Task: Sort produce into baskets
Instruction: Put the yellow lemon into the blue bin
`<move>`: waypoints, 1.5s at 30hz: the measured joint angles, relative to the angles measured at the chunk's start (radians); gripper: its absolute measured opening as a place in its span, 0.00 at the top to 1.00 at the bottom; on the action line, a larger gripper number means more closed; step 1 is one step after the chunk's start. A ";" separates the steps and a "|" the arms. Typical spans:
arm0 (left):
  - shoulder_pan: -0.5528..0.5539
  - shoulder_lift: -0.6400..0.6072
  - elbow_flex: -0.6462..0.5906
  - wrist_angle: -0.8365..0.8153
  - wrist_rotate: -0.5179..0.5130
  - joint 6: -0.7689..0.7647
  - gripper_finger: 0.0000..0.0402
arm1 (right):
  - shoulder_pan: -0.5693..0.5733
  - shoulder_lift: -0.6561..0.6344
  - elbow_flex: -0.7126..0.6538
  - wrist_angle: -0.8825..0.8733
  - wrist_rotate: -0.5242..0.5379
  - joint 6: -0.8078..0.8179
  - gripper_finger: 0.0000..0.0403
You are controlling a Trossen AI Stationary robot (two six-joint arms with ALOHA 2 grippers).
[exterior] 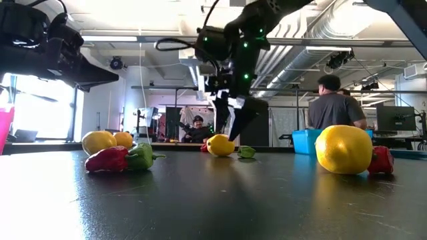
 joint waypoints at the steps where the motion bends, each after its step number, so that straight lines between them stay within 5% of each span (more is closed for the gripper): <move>1: 0.000 0.000 0.000 0.000 0.000 0.006 1.00 | -0.006 0.007 0.000 0.002 0.000 0.000 0.25; 10: 0.000 0.000 0.000 0.000 0.000 0.033 1.00 | -0.044 0.034 0.000 0.017 -0.061 0.076 0.27; 21: 0.000 0.000 0.000 0.000 0.000 0.034 1.00 | -0.048 0.034 0.006 -0.005 -0.159 0.188 0.61; 28: 0.000 0.007 0.000 0.001 0.001 0.033 1.00 | -0.063 -0.061 0.027 -0.159 -0.226 0.319 0.63; 40: 0.000 0.069 0.001 0.000 0.001 0.035 1.00 | -0.241 -0.310 0.020 -0.440 0.004 0.449 0.63; 45: 0.000 0.077 0.001 0.000 0.001 0.037 1.00 | -0.337 -0.454 -0.120 -0.405 0.048 0.399 0.63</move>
